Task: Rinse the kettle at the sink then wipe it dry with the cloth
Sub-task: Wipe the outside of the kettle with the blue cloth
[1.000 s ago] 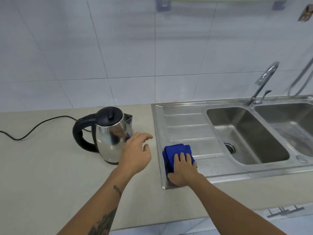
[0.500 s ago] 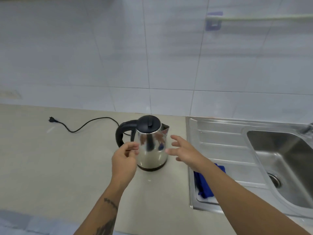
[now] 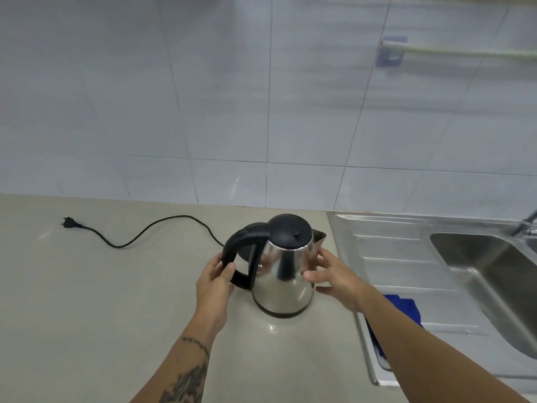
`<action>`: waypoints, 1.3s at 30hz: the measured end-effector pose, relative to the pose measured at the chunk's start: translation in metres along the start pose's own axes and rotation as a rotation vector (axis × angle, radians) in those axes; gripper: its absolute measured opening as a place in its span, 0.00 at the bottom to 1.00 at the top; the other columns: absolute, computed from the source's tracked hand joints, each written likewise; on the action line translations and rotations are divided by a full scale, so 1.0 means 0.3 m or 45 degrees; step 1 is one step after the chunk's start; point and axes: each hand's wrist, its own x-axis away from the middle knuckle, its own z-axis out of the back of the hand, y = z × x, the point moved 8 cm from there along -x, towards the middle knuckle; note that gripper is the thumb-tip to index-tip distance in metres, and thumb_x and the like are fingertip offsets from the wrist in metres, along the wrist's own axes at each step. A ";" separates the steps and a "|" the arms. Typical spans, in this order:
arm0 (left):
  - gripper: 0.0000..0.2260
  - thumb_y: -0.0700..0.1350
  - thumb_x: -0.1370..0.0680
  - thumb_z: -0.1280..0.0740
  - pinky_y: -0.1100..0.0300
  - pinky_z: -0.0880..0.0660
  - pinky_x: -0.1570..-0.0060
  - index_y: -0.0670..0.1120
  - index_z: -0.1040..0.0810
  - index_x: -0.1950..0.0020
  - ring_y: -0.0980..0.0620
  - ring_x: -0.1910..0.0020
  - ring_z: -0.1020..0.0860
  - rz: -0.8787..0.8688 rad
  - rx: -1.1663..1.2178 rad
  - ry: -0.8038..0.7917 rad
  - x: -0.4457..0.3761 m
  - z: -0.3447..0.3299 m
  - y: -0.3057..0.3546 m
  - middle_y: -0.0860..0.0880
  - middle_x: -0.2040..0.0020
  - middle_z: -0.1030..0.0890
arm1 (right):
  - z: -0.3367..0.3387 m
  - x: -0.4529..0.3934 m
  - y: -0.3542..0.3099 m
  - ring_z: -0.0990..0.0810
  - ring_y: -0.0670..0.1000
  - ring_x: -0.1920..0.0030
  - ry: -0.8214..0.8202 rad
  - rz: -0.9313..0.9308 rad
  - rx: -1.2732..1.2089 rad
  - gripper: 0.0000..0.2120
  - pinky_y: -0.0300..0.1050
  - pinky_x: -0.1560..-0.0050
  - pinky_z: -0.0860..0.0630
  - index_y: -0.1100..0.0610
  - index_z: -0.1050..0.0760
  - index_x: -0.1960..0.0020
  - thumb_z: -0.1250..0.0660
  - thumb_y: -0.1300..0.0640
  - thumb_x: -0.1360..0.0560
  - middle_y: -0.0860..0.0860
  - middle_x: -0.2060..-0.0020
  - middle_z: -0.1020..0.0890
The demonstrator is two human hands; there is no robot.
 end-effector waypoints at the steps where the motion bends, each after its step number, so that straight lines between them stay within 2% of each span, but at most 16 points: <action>1: 0.12 0.39 0.19 0.35 0.47 0.29 0.32 0.56 0.23 0.42 0.48 0.37 0.23 -0.006 -0.018 -0.017 -0.014 0.004 0.006 0.53 0.42 0.19 | -0.008 -0.002 0.002 0.20 0.54 0.37 -0.014 0.004 -0.030 0.37 0.55 0.34 0.27 0.41 0.27 0.31 0.25 0.60 0.37 0.48 0.40 0.19; 3: 0.12 0.39 0.19 0.35 0.47 0.27 0.34 0.56 0.21 0.44 0.47 0.38 0.21 -0.011 -0.044 -0.045 -0.038 0.010 0.018 0.50 0.42 0.18 | -0.015 -0.006 0.005 0.20 0.54 0.38 -0.018 0.018 -0.055 0.34 0.54 0.35 0.26 0.43 0.25 0.33 0.25 0.61 0.37 0.50 0.45 0.18; 6: 0.11 0.38 0.20 0.34 0.46 0.25 0.35 0.53 0.19 0.43 0.47 0.40 0.20 -0.026 -0.022 -0.074 -0.053 0.012 0.027 0.48 0.43 0.17 | -0.003 -0.005 0.013 0.18 0.53 0.41 0.024 0.048 -0.072 0.32 0.50 0.41 0.23 0.48 0.23 0.33 0.25 0.62 0.36 0.48 0.51 0.15; 9: 0.10 0.39 0.21 0.32 0.48 0.23 0.39 0.50 0.18 0.42 0.48 0.43 0.19 -0.023 -0.012 -0.109 -0.062 0.012 0.056 0.47 0.44 0.16 | 0.016 -0.006 0.000 0.16 0.50 0.46 0.055 0.086 -0.064 0.29 0.49 0.44 0.22 0.50 0.23 0.34 0.25 0.62 0.33 0.47 0.49 0.17; 11: 0.10 0.39 0.21 0.31 0.51 0.21 0.44 0.49 0.19 0.42 0.48 0.44 0.18 -0.029 -0.013 -0.130 -0.078 0.011 0.098 0.46 0.44 0.16 | 0.023 -0.013 -0.038 0.15 0.48 0.51 0.080 0.131 -0.040 0.23 0.48 0.45 0.23 0.51 0.20 0.41 0.24 0.59 0.35 0.51 0.48 0.18; 13: 0.09 0.39 0.21 0.31 0.54 0.21 0.50 0.50 0.20 0.43 0.47 0.45 0.18 -0.039 -0.005 -0.123 -0.107 0.011 0.148 0.46 0.46 0.17 | 0.025 -0.028 -0.094 0.15 0.49 0.54 0.098 0.183 -0.015 0.17 0.48 0.46 0.23 0.53 0.19 0.45 0.23 0.61 0.33 0.53 0.49 0.19; 16: 0.11 0.39 0.21 0.31 0.54 0.21 0.54 0.47 0.21 0.39 0.46 0.47 0.17 -0.043 0.013 -0.128 -0.165 -0.007 0.215 0.45 0.48 0.17 | 0.026 -0.068 -0.181 0.16 0.53 0.55 0.132 0.234 0.030 0.15 0.50 0.44 0.22 0.59 0.20 0.40 0.26 0.65 0.27 0.51 0.53 0.18; 20: 0.14 0.40 0.21 0.30 0.53 0.20 0.53 0.47 0.21 0.36 0.43 0.43 0.17 -0.042 0.020 -0.134 -0.267 -0.039 0.279 0.44 0.43 0.16 | 0.023 -0.157 -0.266 0.16 0.50 0.54 0.182 0.254 0.024 0.18 0.51 0.40 0.22 0.63 0.22 0.38 0.26 0.66 0.27 0.50 0.54 0.17; 24: 0.14 0.40 0.21 0.31 0.55 0.21 0.55 0.47 0.21 0.35 0.44 0.43 0.18 -0.047 0.024 -0.114 -0.377 -0.055 0.319 0.47 0.45 0.16 | 0.006 -0.271 -0.305 0.17 0.47 0.56 0.201 0.241 -0.029 0.18 0.54 0.36 0.22 0.63 0.21 0.39 0.26 0.67 0.28 0.46 0.56 0.17; 27: 0.15 0.41 0.21 0.31 0.55 0.21 0.55 0.48 0.22 0.34 0.44 0.41 0.19 -0.029 0.031 -0.093 -0.457 -0.061 0.321 0.46 0.43 0.16 | -0.005 -0.354 -0.320 0.17 0.48 0.54 0.187 0.225 -0.034 0.18 0.56 0.34 0.24 0.63 0.21 0.39 0.26 0.67 0.27 0.45 0.59 0.16; 32: 0.14 0.41 0.21 0.31 0.54 0.22 0.51 0.49 0.21 0.36 0.45 0.39 0.20 0.003 0.042 -0.074 -0.548 -0.079 0.289 0.46 0.41 0.17 | -0.003 -0.448 -0.300 0.17 0.51 0.56 0.185 0.222 -0.035 0.17 0.51 0.40 0.24 0.64 0.22 0.40 0.26 0.68 0.28 0.43 0.59 0.16; 35: 0.13 0.40 0.21 0.31 0.51 0.22 0.46 0.50 0.21 0.38 0.45 0.38 0.20 0.014 0.051 -0.066 -0.569 -0.079 0.266 0.47 0.40 0.17 | -0.003 -0.460 -0.267 0.17 0.50 0.56 0.194 0.225 -0.053 0.18 0.45 0.47 0.24 0.67 0.24 0.40 0.26 0.68 0.28 0.40 0.59 0.17; 37: 0.12 0.40 0.21 0.32 0.50 0.23 0.42 0.51 0.21 0.39 0.46 0.38 0.20 0.019 0.054 -0.058 -0.583 -0.074 0.256 0.47 0.40 0.17 | -0.009 -0.476 -0.253 0.18 0.51 0.53 0.199 0.227 -0.074 0.18 0.45 0.46 0.24 0.65 0.23 0.41 0.25 0.68 0.29 0.44 0.57 0.19; 39: 0.14 0.39 0.20 0.32 0.50 0.23 0.42 0.50 0.21 0.36 0.47 0.38 0.20 0.015 0.062 -0.058 -0.590 -0.070 0.247 0.48 0.40 0.18 | -0.017 -0.481 -0.250 0.18 0.51 0.52 0.207 0.235 -0.084 0.18 0.46 0.43 0.23 0.65 0.23 0.41 0.25 0.69 0.30 0.47 0.55 0.21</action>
